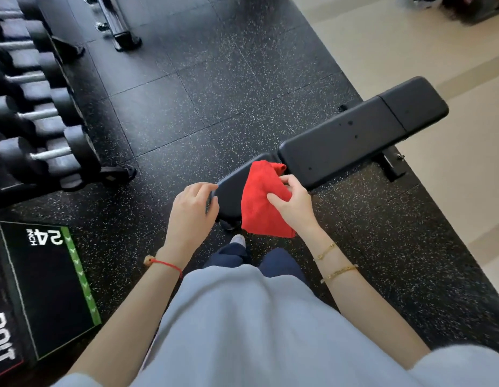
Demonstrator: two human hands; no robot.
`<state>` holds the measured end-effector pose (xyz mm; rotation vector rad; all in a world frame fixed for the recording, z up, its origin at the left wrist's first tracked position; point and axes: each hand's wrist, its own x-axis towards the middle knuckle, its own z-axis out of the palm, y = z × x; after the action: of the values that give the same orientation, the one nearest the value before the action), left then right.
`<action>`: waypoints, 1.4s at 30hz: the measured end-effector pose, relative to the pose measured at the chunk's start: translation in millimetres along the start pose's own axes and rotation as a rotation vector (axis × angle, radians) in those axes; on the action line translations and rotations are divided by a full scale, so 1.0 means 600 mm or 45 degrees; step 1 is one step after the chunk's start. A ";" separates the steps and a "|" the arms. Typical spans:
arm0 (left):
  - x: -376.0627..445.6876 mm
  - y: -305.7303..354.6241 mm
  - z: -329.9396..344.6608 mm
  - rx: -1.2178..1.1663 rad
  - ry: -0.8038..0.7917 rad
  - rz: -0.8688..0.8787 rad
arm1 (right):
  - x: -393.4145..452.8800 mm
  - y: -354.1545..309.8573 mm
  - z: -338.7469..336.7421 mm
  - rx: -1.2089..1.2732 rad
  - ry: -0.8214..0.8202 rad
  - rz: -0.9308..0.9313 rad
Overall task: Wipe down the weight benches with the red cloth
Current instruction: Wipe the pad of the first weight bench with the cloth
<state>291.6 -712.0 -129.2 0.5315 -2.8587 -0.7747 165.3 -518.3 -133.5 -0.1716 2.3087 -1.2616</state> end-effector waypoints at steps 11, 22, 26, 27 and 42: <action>0.047 -0.035 0.219 0.066 0.080 -0.256 | 0.206 0.139 0.023 -0.248 -0.256 -0.107; 0.062 -0.185 0.503 0.129 0.171 -0.317 | 0.412 0.365 0.140 -0.384 -0.331 -0.269; 0.075 -0.238 0.558 0.142 0.262 -0.220 | 0.438 0.421 0.157 -0.522 -0.287 -0.485; 0.079 -0.249 0.569 0.146 0.283 -0.186 | 0.443 0.433 0.161 -0.546 -0.258 -0.560; 0.110 -0.310 0.692 0.180 0.459 -0.015 | 0.461 0.559 0.217 -1.019 0.031 -1.128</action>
<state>196.4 -693.4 -578.7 0.6334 -2.5854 -0.4270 30.0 -521.6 -566.8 -1.5737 2.7124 -0.5360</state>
